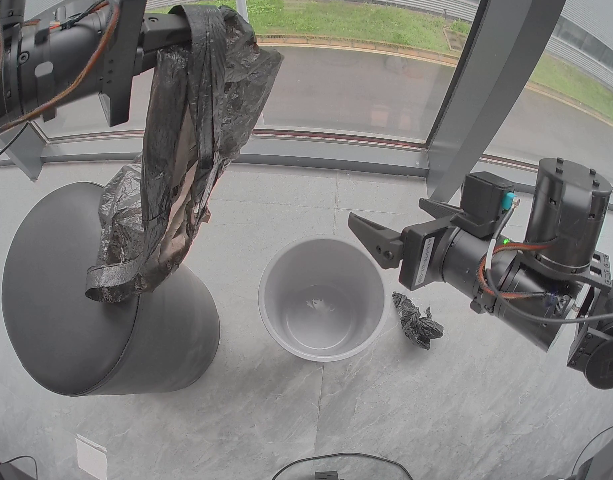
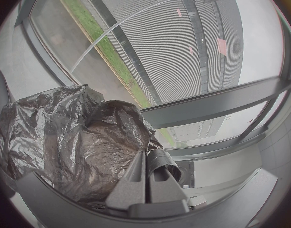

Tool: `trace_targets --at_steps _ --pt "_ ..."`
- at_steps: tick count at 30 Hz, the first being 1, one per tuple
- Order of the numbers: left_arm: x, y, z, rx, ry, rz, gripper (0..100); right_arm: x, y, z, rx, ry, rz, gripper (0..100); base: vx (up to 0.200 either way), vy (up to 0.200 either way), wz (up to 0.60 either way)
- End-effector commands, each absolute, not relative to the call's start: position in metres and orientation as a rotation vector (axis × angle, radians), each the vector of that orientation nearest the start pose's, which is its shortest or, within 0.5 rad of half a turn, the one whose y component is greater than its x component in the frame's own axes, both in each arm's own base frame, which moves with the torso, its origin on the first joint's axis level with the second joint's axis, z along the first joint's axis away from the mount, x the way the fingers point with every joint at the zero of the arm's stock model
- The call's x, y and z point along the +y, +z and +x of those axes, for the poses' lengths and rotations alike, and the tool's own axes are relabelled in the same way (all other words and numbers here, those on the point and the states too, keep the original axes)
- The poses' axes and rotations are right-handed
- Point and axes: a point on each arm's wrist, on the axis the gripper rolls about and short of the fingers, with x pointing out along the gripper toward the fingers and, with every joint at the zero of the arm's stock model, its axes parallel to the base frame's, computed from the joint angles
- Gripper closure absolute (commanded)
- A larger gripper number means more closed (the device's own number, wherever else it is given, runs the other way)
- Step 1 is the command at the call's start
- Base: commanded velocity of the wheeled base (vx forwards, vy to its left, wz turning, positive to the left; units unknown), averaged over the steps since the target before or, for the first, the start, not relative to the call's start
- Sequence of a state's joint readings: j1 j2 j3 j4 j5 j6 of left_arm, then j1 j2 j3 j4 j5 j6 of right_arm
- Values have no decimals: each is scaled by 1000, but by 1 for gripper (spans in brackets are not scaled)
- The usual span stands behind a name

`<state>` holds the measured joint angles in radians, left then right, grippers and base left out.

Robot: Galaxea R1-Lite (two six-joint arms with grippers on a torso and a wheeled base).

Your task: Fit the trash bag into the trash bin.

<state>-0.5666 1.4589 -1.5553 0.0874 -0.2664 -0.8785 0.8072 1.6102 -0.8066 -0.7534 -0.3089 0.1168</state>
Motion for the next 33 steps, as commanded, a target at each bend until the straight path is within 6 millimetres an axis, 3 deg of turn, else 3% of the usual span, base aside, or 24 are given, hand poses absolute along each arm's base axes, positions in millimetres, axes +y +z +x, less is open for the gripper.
trace_targets --at_steps 1,5,10,14,24,33 --pt "-127 401 180 404 -876 -913 100 223 205 191 128 566 68 0 0 0 0" --pt "-129 399 180 497 -963 -967 100 234 201 175 139 600 48 0 0 0 0" --pt "-135 397 189 479 -986 -1007 100 243 198 170 143 623 42 0 0 0 0" --pt "-138 398 192 457 -1003 -1020 100 244 196 172 139 623 45 0 0 0 0" --pt "-141 393 194 488 -1014 -1065 100 256 169 181 143 619 42 0 0 0 0" --pt "-138 402 168 491 -1102 -1122 100 275 155 199 95 610 72 0 0 0 0"
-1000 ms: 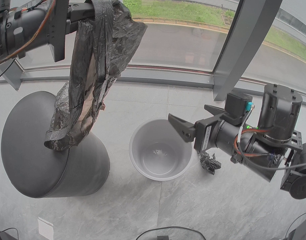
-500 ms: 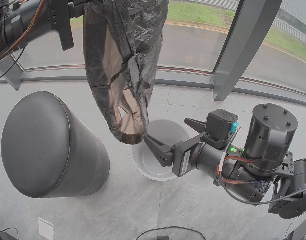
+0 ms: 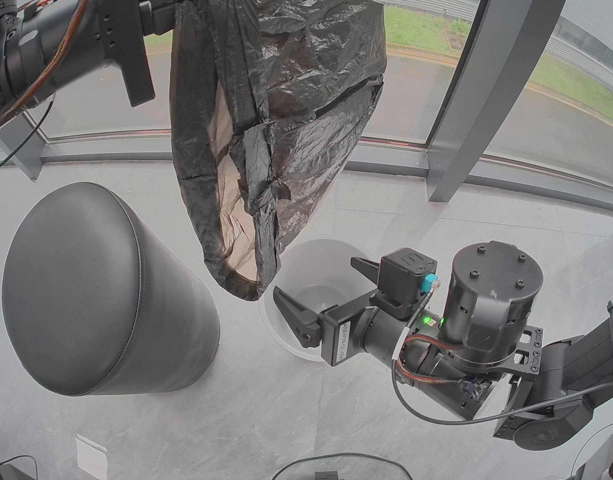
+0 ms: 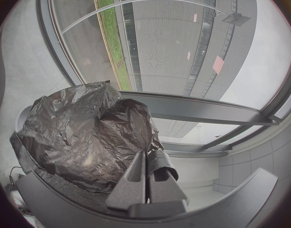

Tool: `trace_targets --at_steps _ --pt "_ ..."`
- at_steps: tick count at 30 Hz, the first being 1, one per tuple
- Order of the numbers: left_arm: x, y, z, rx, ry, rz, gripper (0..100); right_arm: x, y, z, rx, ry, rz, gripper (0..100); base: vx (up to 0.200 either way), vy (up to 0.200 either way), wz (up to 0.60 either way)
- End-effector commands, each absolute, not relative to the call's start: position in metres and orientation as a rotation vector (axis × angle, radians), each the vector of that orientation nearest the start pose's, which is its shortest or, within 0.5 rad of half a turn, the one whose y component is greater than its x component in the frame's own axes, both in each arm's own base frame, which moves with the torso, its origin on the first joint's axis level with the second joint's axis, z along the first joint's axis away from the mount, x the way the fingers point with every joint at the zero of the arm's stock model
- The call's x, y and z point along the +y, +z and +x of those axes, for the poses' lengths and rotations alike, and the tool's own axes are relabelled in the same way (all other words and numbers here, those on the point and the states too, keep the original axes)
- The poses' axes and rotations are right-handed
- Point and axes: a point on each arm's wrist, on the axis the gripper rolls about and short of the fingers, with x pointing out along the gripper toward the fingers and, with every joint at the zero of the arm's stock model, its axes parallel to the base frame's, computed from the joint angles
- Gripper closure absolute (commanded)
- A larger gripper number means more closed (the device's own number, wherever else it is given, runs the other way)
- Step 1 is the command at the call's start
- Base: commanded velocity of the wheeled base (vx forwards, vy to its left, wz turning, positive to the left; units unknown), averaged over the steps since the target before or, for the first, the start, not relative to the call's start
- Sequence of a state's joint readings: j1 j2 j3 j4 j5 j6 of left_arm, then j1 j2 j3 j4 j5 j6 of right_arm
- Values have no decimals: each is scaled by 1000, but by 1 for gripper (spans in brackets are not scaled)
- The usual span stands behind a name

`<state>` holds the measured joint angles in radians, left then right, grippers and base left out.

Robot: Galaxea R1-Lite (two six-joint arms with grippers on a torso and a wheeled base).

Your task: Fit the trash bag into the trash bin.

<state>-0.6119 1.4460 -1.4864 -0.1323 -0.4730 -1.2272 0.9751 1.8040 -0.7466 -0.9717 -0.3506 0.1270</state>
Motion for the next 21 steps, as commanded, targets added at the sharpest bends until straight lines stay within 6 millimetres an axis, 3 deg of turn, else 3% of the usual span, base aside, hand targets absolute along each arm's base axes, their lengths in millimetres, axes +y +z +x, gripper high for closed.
trace_targets --at_steps 1,11,21 --pt "-138 402 168 491 -1100 -1124 100 276 154 200 94 610 73 0 0 0 0" --pt "-139 393 174 472 -1096 -1150 100 292 148 197 75 632 59 0 0 0 0" --pt "-144 386 170 473 -1056 -1161 100 308 137 223 5 477 4 0 0 0 0"
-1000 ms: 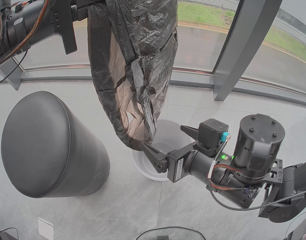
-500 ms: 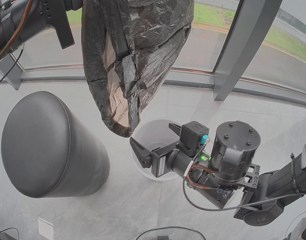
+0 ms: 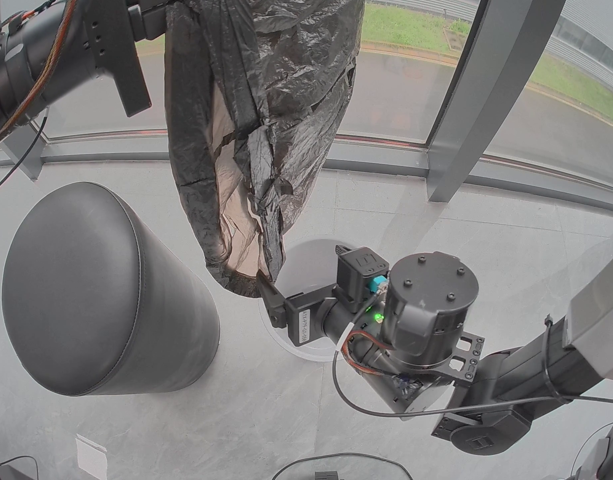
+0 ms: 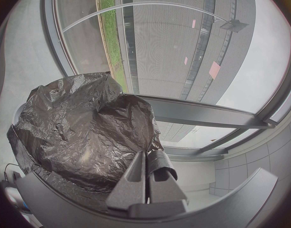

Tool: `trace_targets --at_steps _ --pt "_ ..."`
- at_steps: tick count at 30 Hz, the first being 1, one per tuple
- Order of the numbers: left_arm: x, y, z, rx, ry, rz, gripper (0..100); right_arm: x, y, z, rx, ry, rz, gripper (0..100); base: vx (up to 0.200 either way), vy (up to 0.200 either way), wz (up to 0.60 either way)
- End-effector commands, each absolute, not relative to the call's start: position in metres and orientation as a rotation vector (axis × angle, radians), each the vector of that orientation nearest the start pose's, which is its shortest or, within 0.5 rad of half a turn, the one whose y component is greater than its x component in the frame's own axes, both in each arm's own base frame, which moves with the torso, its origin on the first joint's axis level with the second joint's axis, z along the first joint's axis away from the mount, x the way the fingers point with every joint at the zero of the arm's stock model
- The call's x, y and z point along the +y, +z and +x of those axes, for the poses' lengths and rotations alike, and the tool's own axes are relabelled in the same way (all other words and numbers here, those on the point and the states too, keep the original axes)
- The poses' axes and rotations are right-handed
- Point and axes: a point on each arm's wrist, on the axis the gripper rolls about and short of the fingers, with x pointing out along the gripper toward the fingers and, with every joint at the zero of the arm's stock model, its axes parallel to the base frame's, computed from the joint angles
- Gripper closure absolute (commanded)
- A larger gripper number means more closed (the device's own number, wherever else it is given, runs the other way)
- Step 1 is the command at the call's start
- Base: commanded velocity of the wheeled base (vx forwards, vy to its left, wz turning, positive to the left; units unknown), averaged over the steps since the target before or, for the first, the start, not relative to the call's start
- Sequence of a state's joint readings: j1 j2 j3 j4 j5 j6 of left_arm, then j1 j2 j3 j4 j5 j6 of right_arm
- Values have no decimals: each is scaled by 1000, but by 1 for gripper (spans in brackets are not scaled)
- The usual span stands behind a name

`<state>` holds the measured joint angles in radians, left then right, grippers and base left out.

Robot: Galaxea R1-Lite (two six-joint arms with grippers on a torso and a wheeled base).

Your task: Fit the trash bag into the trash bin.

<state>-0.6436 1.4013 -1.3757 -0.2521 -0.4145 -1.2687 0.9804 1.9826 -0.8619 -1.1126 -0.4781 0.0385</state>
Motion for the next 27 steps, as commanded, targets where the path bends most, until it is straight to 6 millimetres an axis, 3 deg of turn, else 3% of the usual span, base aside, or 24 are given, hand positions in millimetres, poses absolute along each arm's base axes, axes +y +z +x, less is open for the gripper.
trace_targets --at_steps 1,15,25,26,27 --pt "-144 386 170 473 -1054 -1162 100 310 136 224 -4 477 -5 0 0 0 0" --pt "-141 390 159 468 -1077 -1168 100 325 123 235 -17 451 -19 0 0 0 0" --pt "-142 388 160 468 -1077 -1168 100 327 126 239 -35 432 -5 0 0 0 0" --pt "-142 388 160 467 -1078 -1169 100 326 126 240 -39 429 -4 100 0 0 0" --pt "-142 387 160 468 -1077 -1168 100 326 127 240 -42 429 1 100 0 0 0"
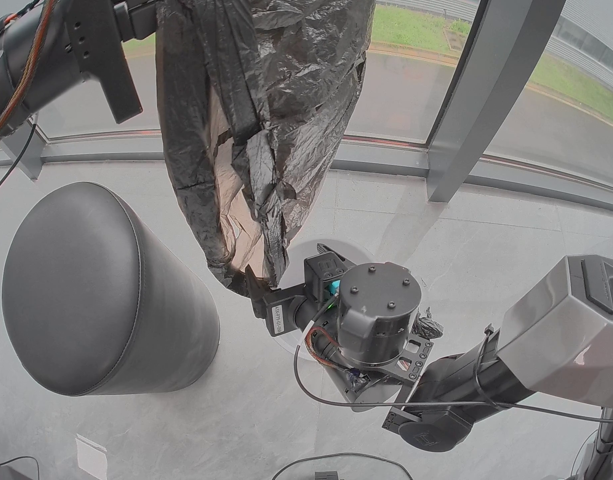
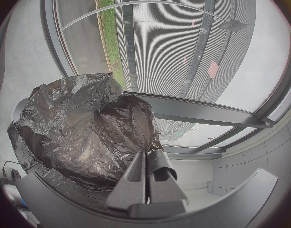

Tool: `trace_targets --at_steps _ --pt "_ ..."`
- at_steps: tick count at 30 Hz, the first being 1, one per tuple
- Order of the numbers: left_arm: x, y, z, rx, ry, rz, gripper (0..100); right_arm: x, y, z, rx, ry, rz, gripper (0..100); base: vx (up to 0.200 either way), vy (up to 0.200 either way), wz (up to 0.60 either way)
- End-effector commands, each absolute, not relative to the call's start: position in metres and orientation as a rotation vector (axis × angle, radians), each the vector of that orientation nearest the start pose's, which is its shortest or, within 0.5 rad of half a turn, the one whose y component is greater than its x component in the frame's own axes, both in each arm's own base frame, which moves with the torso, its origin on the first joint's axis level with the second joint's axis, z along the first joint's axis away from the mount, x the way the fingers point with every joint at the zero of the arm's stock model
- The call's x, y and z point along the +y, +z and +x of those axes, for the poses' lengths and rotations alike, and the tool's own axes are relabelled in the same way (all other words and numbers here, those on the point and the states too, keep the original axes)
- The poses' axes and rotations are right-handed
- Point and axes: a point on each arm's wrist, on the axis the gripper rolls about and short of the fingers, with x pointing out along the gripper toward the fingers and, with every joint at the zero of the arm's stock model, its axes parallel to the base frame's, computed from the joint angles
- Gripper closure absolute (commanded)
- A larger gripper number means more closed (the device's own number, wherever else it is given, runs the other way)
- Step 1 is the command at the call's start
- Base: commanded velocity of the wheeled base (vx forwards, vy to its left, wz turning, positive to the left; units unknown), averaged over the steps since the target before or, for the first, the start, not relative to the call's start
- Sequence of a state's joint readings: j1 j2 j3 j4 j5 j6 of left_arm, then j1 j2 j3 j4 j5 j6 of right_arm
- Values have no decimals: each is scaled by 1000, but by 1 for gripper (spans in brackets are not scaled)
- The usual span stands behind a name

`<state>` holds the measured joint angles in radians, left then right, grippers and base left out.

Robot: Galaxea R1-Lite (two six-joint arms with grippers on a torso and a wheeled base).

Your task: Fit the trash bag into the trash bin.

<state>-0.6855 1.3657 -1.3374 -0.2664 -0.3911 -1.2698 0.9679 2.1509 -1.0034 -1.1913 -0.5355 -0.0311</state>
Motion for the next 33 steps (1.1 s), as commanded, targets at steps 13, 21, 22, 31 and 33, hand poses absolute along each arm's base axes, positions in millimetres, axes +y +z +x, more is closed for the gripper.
trace_targets --at_steps 13,21,22,31,33 --pt "-142 367 170 471 -1039 -1153 100 286 136 225 -3 469 -169 100 0 0 0" --pt "-140 313 184 482 -946 -1041 100 226 177 217 153 445 -304 100 0 0 0" --pt "-139 304 185 489 -927 -1012 100 221 181 217 177 448 -315 100 0 0 0" --pt "-131 239 181 519 -817 -771 100 174 232 214 575 504 -183 100 0 0 0" --pt "-131 230 182 548 -803 -762 100 158 256 222 656 538 -104 100 0 0 0"
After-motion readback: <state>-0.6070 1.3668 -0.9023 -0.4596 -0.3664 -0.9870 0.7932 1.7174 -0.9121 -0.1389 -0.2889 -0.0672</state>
